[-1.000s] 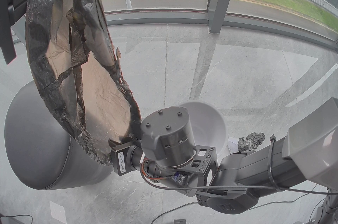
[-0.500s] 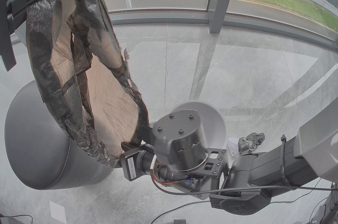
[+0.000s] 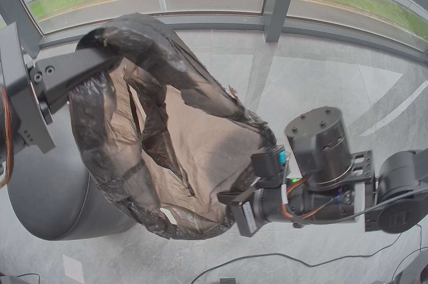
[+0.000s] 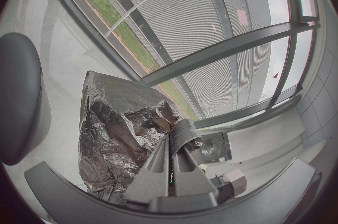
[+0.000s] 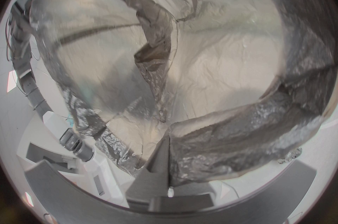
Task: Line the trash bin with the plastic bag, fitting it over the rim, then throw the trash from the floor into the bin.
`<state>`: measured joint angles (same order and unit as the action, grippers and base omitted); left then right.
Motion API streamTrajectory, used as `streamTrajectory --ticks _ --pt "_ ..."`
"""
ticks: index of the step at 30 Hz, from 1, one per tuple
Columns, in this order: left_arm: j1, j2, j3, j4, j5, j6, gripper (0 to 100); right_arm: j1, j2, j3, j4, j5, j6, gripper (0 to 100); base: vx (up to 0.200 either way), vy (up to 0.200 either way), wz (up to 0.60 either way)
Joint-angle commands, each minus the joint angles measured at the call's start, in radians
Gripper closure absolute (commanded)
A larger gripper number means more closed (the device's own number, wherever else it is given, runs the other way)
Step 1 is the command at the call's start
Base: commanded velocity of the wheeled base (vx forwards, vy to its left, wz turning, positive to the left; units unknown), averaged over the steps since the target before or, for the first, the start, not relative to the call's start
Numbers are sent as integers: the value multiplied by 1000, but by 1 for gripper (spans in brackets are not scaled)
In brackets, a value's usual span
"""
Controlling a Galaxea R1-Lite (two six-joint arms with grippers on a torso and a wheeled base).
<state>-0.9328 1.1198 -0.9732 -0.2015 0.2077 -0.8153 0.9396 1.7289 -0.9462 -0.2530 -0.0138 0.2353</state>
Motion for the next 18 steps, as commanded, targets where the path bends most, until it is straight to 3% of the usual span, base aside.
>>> streamTrajectory --ticks 1,6,9,13,18 --pt "52 -5 79 -18 -154 -61 100 -91 -184 -40 187 110 12 100 0 0 0" --pt "115 3 123 -22 -370 -120 100 -107 -186 -36 267 212 94 100 0 0 0" --pt "149 12 153 -30 -453 -136 100 -114 -187 -31 278 236 101 100 0 0 0" --pt "196 40 235 -130 -608 -137 100 -123 -180 -40 339 350 102 100 0 0 0" --pt "235 77 317 -262 -748 -137 100 -125 -164 -42 383 365 101 100 0 0 0"
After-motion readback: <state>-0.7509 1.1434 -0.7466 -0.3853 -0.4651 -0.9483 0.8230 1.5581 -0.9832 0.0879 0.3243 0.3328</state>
